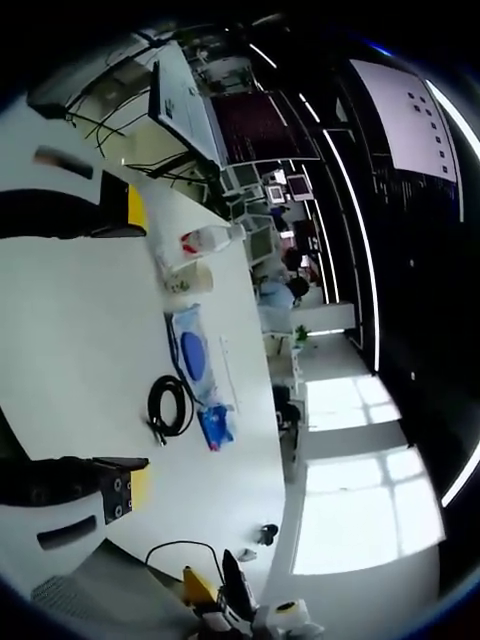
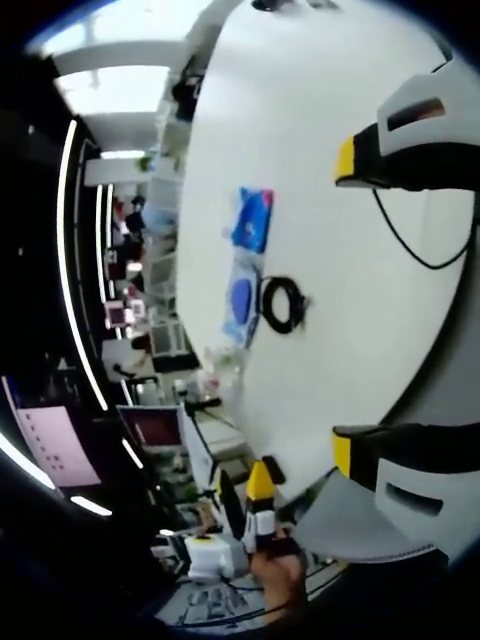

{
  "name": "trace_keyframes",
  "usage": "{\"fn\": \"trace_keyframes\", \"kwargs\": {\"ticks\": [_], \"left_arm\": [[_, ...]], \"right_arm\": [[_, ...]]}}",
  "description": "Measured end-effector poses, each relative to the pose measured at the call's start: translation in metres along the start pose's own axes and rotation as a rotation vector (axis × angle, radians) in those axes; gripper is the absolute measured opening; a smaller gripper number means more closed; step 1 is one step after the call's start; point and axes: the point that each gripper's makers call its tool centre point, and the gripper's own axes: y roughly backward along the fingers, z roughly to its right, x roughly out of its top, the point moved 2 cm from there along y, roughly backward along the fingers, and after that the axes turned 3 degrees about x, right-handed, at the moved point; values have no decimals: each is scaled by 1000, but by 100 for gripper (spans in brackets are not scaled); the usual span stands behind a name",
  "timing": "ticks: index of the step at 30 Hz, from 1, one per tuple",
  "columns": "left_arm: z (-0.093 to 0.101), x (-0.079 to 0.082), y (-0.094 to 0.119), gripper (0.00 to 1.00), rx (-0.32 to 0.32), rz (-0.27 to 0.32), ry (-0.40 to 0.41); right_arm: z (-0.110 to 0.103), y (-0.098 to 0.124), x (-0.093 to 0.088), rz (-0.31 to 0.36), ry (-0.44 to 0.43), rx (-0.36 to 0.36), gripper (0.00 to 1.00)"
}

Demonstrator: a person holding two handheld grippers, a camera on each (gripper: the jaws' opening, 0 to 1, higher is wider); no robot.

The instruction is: Arrange the tabletop items into an orderly group along one side of the table until the central work area is clear of visible clutter.

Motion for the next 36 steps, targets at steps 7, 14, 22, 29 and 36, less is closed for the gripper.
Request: {"fn": "trace_keyframes", "kwargs": {"ticks": [7, 14, 22, 29, 36], "left_arm": [[2, 1, 0, 91, -9, 9, 3], [4, -1, 0, 91, -19, -2, -5], [5, -2, -1, 90, -26, -10, -10], [5, -5, -2, 89, -27, -26, -25], [5, -2, -1, 90, -27, -12, -14]], "right_arm": [[0, 0, 0, 3, -3, -1, 97], [1, 0, 0, 3, -9, 2, 97], [1, 0, -1, -5, -6, 1, 97], [0, 0, -1, -7, -4, 2, 96], [2, 0, 0, 5, -19, 0, 96]]}}
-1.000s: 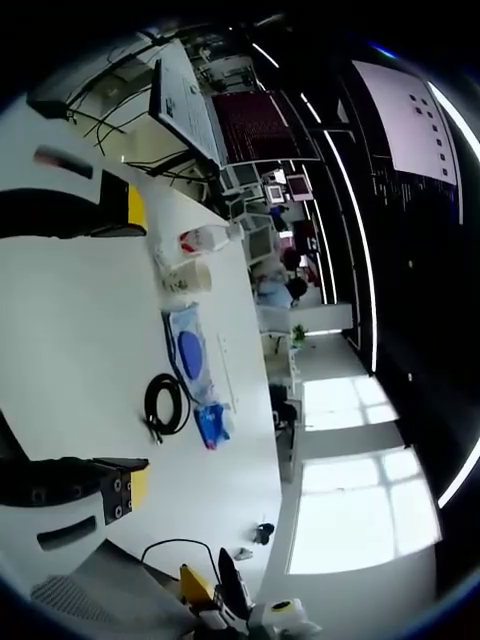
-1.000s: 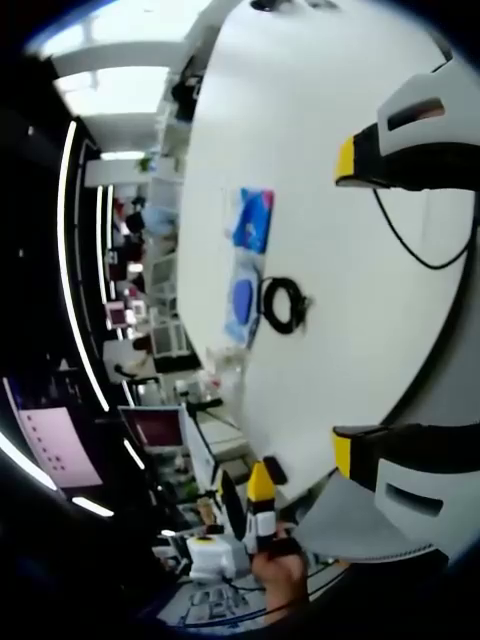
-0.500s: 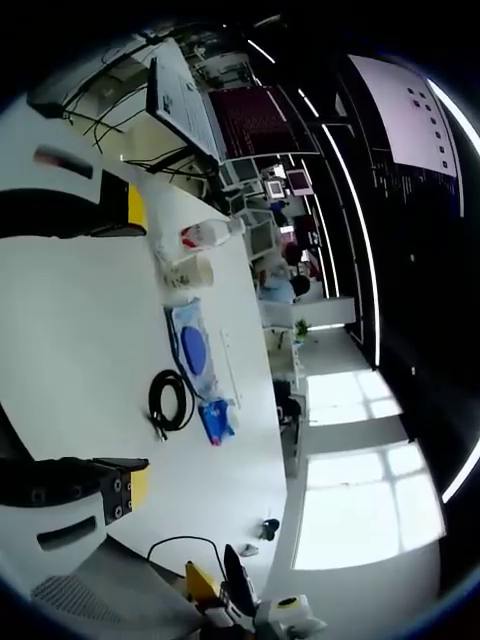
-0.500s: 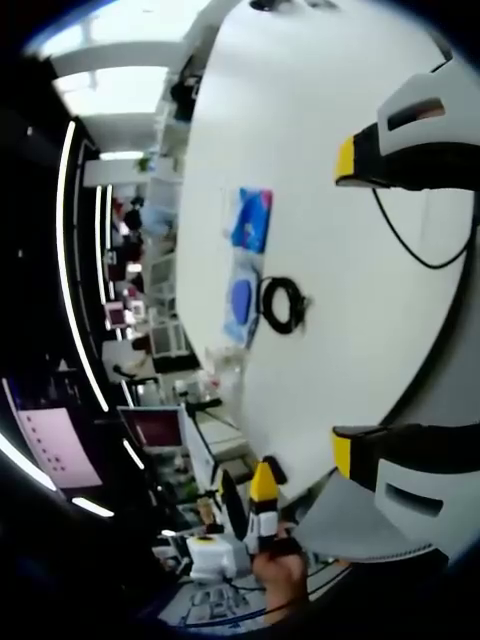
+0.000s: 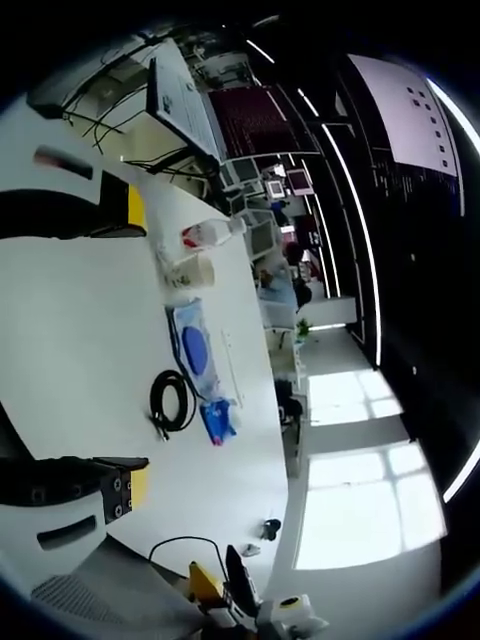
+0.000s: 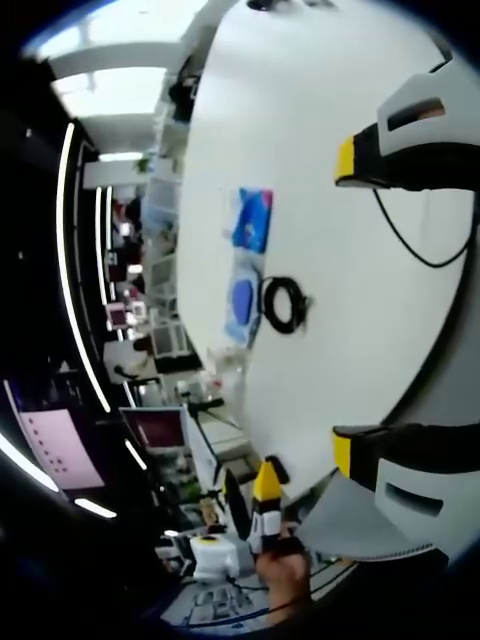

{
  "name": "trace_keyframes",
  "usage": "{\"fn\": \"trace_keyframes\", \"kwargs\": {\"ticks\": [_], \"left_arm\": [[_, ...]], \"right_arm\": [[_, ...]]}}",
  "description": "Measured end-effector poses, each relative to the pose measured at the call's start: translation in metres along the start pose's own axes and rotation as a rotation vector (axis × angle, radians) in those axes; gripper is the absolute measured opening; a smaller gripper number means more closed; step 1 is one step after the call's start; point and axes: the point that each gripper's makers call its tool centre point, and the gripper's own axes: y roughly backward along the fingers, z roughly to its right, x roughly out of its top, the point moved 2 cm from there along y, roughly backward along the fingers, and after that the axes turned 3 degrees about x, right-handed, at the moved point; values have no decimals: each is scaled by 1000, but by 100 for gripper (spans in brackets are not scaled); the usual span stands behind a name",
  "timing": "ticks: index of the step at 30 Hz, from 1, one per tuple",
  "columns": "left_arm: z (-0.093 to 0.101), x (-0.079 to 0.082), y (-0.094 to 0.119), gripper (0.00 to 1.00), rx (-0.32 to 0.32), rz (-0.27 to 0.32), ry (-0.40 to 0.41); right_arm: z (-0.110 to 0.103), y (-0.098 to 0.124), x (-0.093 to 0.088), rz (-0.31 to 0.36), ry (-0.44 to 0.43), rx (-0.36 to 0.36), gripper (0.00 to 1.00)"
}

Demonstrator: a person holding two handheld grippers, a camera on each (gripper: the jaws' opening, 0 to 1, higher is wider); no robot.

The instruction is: Arrange the tabletop items into an orderly group along one side of the table until the central work area is clear of visible clutter.

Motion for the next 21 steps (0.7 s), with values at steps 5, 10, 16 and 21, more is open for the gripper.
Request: {"fn": "trace_keyframes", "kwargs": {"ticks": [5, 10, 16, 21], "left_arm": [[0, -1, 0, 89, 0, -6, -5], [0, 0, 1, 90, -3, 3, 4], [1, 0, 1, 89, -4, 3, 1], [1, 0, 1, 89, -6, 1, -4]], "right_arm": [[-1, 0, 0, -1, 4, 1, 96], [-1, 0, 0, 1, 3, -1, 96], [0, 1, 0, 2, 1, -2, 96], [-1, 0, 0, 1, -2, 3, 96]]}}
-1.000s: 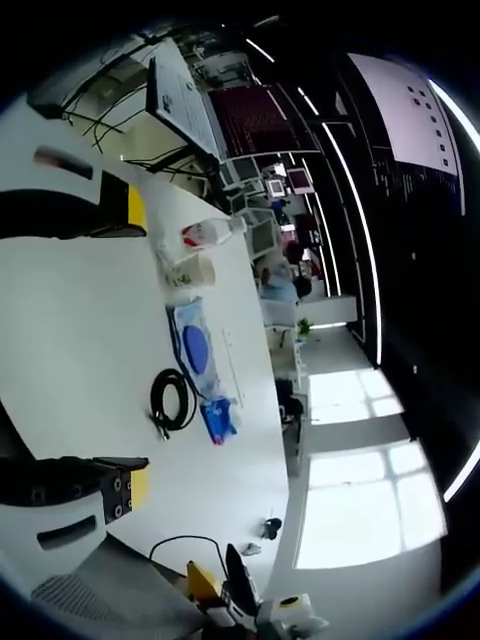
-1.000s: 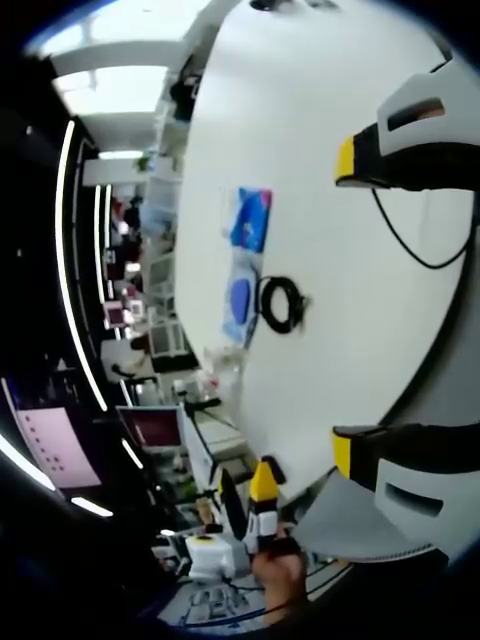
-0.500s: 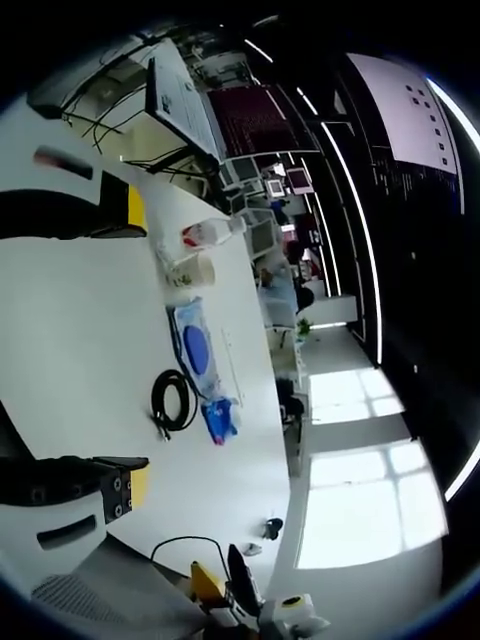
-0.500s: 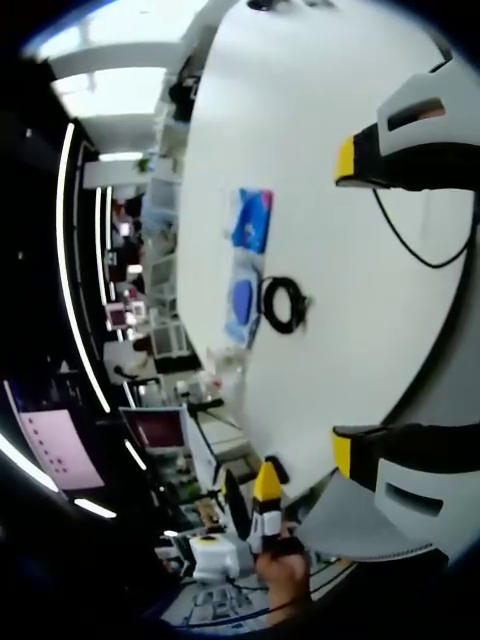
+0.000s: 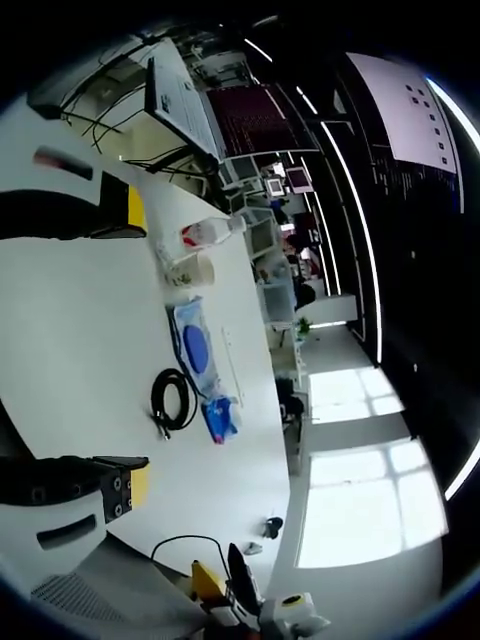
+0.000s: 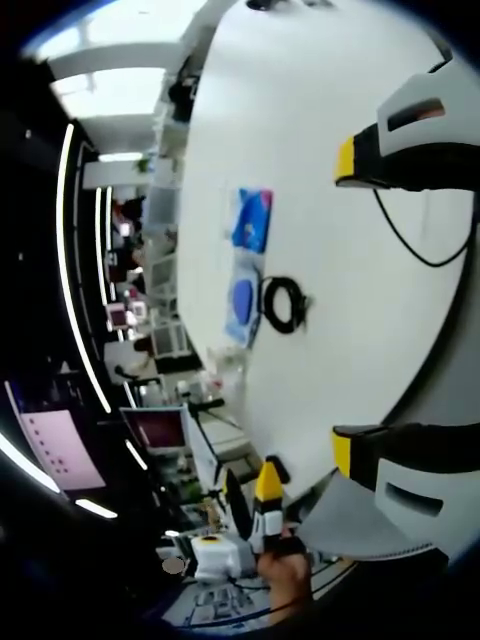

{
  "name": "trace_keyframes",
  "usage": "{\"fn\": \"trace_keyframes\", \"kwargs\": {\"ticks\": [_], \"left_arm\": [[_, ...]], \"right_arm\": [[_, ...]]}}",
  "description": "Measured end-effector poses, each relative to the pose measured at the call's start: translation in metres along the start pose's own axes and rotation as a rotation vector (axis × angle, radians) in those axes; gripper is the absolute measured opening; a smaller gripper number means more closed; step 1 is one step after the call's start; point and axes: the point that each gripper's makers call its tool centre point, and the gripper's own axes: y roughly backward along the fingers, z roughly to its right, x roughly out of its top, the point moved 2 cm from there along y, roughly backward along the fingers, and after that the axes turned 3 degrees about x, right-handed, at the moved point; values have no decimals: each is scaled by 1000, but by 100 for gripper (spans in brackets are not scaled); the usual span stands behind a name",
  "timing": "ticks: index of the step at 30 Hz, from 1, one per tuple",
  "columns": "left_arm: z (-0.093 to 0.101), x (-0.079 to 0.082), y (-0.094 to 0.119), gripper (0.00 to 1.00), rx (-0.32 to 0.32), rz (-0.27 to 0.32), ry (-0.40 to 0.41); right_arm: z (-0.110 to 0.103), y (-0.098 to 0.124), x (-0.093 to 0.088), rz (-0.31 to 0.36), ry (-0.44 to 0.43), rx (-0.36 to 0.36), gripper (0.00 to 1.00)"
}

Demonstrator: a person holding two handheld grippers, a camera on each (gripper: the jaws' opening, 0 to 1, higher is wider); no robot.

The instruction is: Arrange the tabletop items into an orderly group along one side of the table until the central work area is clear of visible clutter.

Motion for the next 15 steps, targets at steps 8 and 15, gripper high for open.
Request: {"fn": "trace_keyframes", "kwargs": {"ticks": [8, 15], "left_arm": [[1, -1, -1, 89, -2, -8, -2], [-3, 1, 1, 88, 19, 10, -9]], "right_arm": [[0, 0, 0, 3, 0, 1, 95], [-2, -3, -4, -34, 3, 20, 95]]}}
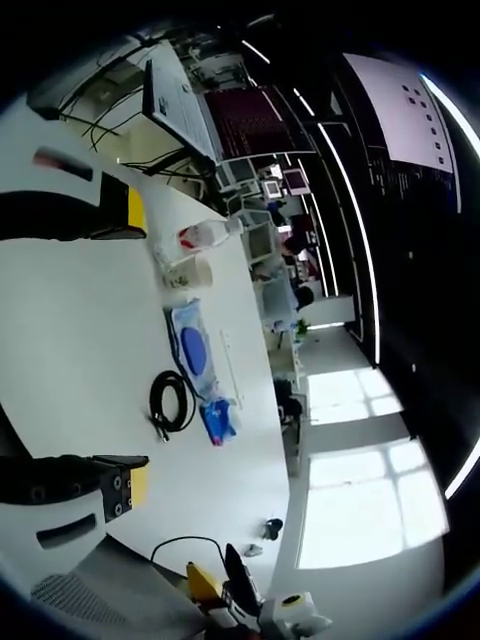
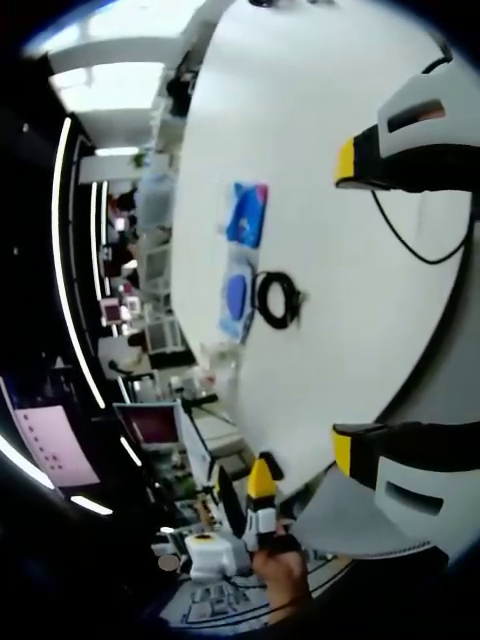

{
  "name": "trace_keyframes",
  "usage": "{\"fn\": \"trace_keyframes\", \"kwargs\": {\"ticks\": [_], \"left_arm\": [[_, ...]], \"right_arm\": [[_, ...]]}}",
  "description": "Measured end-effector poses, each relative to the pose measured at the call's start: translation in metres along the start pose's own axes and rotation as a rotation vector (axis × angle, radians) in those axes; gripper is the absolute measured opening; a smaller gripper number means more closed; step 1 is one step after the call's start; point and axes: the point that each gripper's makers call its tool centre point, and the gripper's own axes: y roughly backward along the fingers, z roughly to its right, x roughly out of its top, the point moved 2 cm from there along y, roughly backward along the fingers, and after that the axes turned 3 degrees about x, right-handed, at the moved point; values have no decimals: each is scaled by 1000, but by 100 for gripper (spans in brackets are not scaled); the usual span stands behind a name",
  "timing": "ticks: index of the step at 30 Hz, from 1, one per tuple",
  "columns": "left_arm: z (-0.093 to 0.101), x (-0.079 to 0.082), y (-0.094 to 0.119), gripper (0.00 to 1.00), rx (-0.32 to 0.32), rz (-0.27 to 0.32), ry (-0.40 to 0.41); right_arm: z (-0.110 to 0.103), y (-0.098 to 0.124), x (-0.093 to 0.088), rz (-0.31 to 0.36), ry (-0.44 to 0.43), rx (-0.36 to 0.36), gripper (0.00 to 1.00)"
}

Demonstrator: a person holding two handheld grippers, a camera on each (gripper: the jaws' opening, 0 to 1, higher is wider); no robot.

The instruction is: Arrange the tabletop items into an orderly group along one side of the table until the central work area is clear of visible clutter.

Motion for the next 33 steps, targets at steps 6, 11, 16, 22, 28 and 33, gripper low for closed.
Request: {"fn": "trace_keyframes", "kwargs": {"ticks": [6, 11, 16, 22, 28, 33], "left_arm": [[-1, 0, 0, 88, 7, 3, 2], [2, 1, -1, 88, -2, 3, -1], [4, 0, -1, 87, -10, -7, -7], [8, -3, -2, 87, -27, -21, -18], [9, -2, -2, 87, -34, -15, -18], [8, -2, -2, 87, -29, -17, -19]], "right_arm": [[2, 1, 0, 0, -5, -9, 93], [3, 2, 0, 6, -8, -15, 92], [5, 3, 1, 12, -5, -27, 92], [6, 4, 0, 11, -12, -20, 92], [7, 4, 0, 16, -12, -33, 91], [9, 4, 0, 19, -22, -40, 91]]}}
